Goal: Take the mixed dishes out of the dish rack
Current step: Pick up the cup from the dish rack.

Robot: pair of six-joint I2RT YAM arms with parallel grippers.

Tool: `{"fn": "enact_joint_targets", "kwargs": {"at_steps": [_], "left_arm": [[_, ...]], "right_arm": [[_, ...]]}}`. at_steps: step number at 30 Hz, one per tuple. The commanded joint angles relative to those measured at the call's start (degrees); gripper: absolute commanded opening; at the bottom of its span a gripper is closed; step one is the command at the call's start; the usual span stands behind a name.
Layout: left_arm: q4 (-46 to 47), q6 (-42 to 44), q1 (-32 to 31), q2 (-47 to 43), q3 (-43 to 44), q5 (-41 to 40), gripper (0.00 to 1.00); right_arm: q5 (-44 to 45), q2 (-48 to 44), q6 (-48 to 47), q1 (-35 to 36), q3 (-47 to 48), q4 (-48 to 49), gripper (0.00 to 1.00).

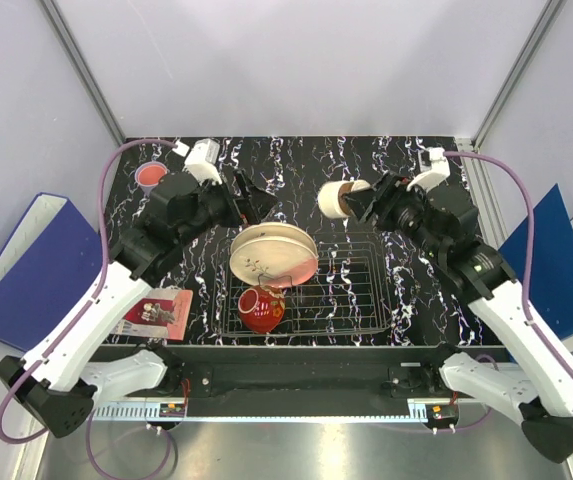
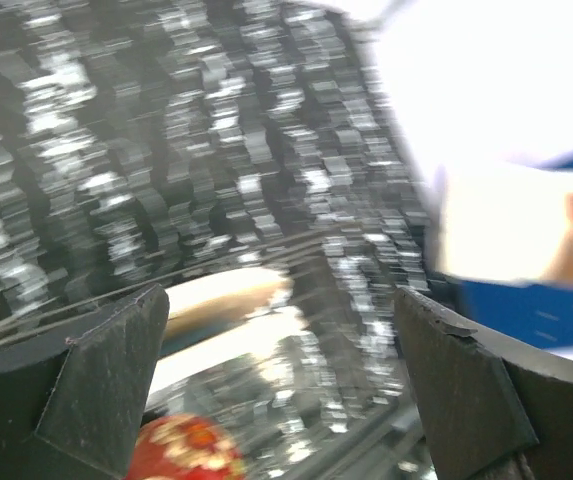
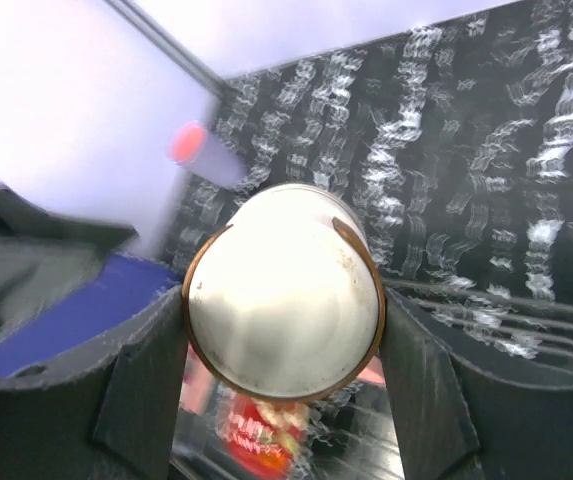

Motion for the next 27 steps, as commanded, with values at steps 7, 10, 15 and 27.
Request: {"fn": "enact_joint_targets", "kwargs": {"at_steps": [7, 10, 15, 27], "left_arm": [[32.32, -12.0, 6.83, -2.75, -5.09, 25.99, 0.99], [38.13, -16.83, 8.16, 0.33, -6.67, 30.31, 0.99], [42.01, -18.16, 8.16, 3.93, -7.12, 31.99, 0.98], [47.55, -20.36, 8.07, 8.51, -7.2, 33.31, 0.96]], "right_arm": [[-36.03, 9.73, 33.05, -15.76, -15.03, 57.79, 0.0], [-38.84, 14.31, 38.25, -15.67, -15.22, 68.62, 0.0], [-40.6, 16.77, 39.22, -15.58, -14.69, 72.15, 0.0], [-41.57, 20.46, 36.15, -11.54, -13.37, 69.17, 0.0]]}}
